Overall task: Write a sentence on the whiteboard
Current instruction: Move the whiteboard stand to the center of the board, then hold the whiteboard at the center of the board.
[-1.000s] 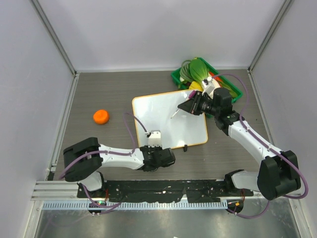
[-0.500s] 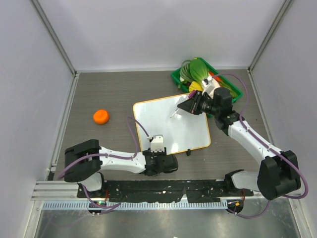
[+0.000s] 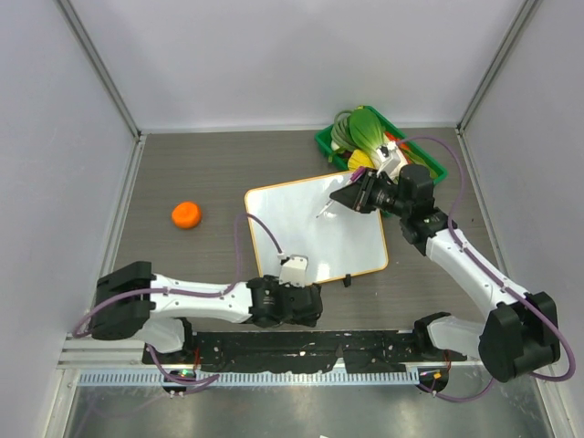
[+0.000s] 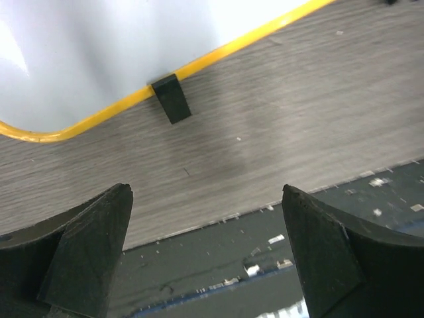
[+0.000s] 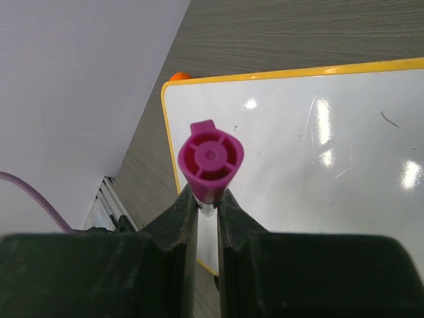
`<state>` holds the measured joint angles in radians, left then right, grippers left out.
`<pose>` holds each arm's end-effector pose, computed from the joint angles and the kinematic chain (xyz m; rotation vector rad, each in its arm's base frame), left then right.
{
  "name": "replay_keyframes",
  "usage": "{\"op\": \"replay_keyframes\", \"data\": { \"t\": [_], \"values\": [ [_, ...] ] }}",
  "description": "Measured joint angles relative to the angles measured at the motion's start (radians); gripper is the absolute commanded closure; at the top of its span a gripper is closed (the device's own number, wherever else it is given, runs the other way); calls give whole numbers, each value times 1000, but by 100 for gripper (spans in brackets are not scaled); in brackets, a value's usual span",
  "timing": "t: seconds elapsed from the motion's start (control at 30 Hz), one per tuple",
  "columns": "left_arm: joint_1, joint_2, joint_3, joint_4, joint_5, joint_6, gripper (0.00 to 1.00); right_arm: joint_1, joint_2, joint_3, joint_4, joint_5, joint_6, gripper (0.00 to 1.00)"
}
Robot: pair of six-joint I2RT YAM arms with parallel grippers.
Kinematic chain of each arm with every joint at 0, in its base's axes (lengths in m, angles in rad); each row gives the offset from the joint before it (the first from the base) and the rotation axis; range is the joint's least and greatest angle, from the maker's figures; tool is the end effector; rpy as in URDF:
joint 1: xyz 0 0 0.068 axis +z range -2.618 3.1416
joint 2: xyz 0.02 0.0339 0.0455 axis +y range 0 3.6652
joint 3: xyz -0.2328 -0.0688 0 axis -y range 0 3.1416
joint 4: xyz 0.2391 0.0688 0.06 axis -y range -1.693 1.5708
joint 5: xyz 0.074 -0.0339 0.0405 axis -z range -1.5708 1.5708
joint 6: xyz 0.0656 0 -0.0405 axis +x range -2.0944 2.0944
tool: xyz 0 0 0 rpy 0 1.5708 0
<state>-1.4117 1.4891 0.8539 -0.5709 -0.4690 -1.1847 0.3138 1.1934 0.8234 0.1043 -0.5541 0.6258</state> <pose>0.0731 -0.2681 0.1282 0.1793 2.5772 -0.2923 0.2786 0.1267 0.2653 -0.1135 1.9548 1.1472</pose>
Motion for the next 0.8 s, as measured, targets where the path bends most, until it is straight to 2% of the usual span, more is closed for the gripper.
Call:
{"op": "replay_keyframes", "data": {
  "t": [0.27,0.4,0.63,0.8],
  "values": [
    [1,-236,-45,61,55,143,0,0,-22,-10,-28,26,-25,99],
    [51,-316,-45,102,92,227,0,0,-22,-19,-31,33,-29,99],
    [334,-343,-29,151,233,380,1,0,-29,-23,-39,41,-42,99],
    [570,-357,43,143,336,486,0,0,-59,-30,-60,48,-55,99]
  ]
}}
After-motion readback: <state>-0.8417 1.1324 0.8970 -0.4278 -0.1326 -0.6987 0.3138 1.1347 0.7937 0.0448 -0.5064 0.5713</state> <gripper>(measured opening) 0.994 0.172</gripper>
